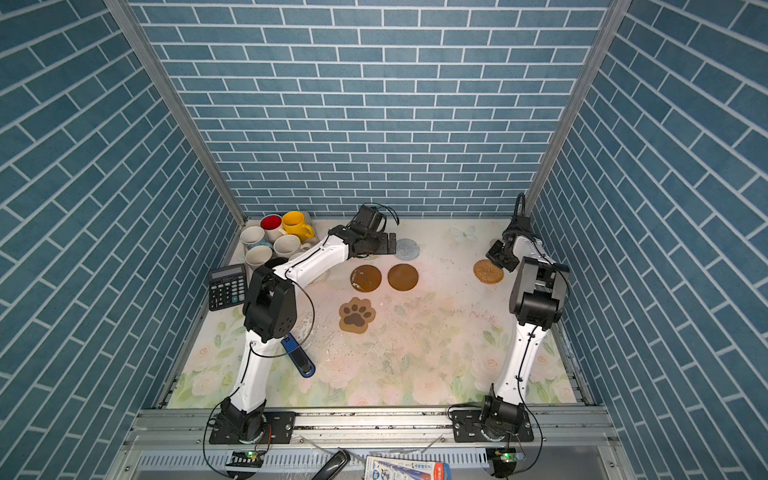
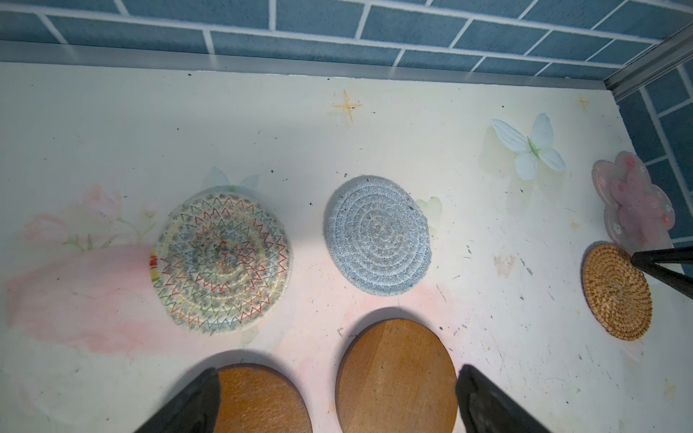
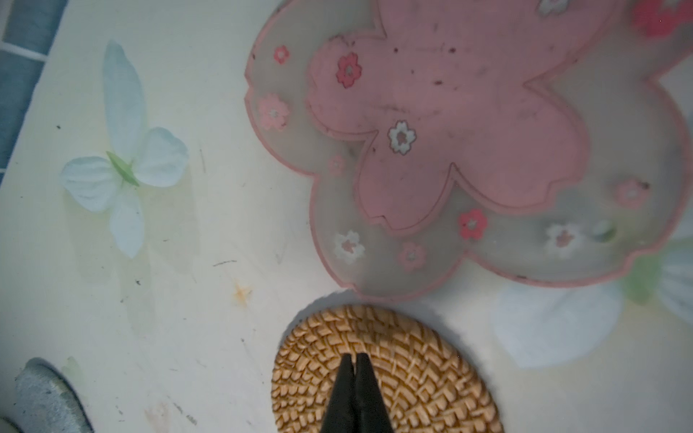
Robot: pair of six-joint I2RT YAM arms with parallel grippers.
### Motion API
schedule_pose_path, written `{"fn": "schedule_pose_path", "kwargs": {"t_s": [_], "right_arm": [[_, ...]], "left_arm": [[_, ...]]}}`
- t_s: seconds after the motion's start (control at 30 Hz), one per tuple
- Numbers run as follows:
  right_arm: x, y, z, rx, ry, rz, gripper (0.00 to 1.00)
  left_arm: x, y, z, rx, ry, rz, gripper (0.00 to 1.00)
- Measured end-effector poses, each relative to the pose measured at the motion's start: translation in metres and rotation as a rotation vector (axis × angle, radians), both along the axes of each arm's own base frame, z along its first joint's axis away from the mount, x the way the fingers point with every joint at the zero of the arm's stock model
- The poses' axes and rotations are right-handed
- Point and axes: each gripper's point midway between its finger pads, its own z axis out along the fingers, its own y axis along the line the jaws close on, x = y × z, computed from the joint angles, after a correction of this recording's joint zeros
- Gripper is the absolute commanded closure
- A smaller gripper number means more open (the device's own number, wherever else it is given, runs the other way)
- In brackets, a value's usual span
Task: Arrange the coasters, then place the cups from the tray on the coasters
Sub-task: 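Lower the right gripper onto the rattan coaster while the left gripper hovers near the tray, then drag the rattan coaster with the right gripper toward the cork paw coaster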
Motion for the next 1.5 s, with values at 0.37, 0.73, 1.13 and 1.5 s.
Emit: {"fn": "schedule_pose_path", "kwargs": {"t_s": [0.37, 0.73, 1.13, 1.5], "right_arm": [[-0.008, 0.011, -0.008, -0.001, -0.031, 0.018, 1.0], [-0.048, 0.07, -0.008, 0.006, -0.043, 0.118, 1.0], [-0.098, 0.125, -0.009, 0.062, -0.065, 0.2, 1.0], [-0.16, 0.181, -0.01, 0.143, -0.071, 0.298, 1.0]], "left_arm": [[-0.022, 0.013, -0.029, 0.027, 0.052, -0.004, 0.01], [-0.06, 0.034, -0.005, -0.013, 0.013, 0.004, 0.01], [-0.12, 0.062, -0.015, 0.013, 0.022, 0.012, 0.02], [-0.166, 0.078, -0.013, 0.025, -0.021, 0.021, 0.01]]}}
